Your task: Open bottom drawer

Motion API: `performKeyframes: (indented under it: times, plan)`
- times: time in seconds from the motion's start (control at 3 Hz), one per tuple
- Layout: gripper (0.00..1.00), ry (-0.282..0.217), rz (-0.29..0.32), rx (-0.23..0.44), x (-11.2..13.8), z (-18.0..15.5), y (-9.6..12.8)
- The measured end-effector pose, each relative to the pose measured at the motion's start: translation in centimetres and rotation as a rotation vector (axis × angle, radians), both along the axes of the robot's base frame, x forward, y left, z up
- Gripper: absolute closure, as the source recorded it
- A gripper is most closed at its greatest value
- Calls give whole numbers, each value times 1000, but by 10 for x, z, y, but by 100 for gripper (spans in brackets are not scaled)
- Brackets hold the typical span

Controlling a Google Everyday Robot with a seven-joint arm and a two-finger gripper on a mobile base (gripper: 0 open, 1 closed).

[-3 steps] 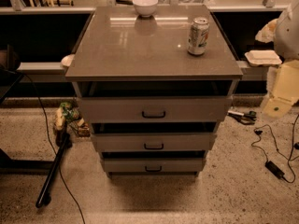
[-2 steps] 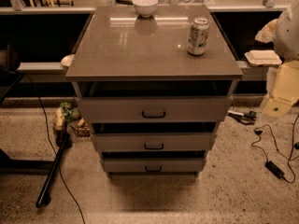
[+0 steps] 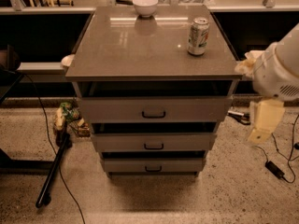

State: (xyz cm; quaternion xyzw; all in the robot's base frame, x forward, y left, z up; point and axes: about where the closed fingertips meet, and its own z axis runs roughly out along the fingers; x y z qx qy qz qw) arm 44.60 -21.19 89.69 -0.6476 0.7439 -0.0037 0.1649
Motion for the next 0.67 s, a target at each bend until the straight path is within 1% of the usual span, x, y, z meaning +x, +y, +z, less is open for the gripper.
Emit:
performKeyframes:
  times: [0.33,0.67]
  plan:
    - [0,30,68,52,5,-67,9]
    - [0,30,68,52,5,-67,9]
